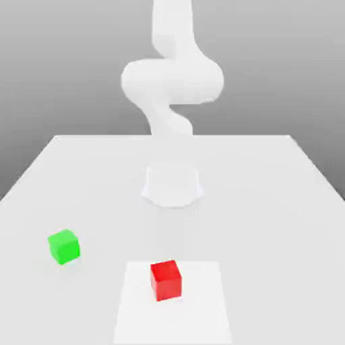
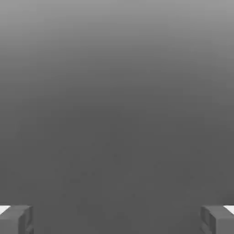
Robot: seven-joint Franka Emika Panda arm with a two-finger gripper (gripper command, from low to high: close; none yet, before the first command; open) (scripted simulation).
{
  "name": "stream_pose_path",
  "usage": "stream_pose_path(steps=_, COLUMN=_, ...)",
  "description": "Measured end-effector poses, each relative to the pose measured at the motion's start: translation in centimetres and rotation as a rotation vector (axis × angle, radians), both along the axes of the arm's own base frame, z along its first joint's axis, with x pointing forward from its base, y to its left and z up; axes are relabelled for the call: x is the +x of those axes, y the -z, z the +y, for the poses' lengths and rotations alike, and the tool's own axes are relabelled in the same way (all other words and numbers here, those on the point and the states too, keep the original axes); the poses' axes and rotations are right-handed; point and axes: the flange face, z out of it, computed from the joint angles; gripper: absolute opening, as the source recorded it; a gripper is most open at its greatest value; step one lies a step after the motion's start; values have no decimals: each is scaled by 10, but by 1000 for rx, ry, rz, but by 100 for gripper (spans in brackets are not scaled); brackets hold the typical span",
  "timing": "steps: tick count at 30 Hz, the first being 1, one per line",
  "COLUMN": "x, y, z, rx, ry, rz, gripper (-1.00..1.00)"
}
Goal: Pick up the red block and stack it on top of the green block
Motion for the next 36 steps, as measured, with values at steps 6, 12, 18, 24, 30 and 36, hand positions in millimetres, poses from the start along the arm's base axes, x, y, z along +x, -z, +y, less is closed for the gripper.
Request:
stream_pose_path(steps=6, x=58, y=149, z=-4, rx=-125, ry=-33, rz=242, gripper=0)
stream_pose_path(steps=12, x=62, y=299, z=-20, rx=-149, ry=-110, rz=480, gripper=0)
stream_pose_path(steps=18, x=18, y=427, z=-21, rx=-75, ry=-235, rz=682, gripper=0)
stream_pose_path(steps=24, x=8, y=473, z=-19, rx=-44, ry=-260, rz=710, gripper=0)
stream_pose_path(steps=30, x=5, y=512, z=-19, rx=-45, ry=-262, rz=716, gripper=0)
stream_pose_path(steps=36, x=3, y=517, z=-19, rx=-46, ry=-264, rz=719, gripper=-100)
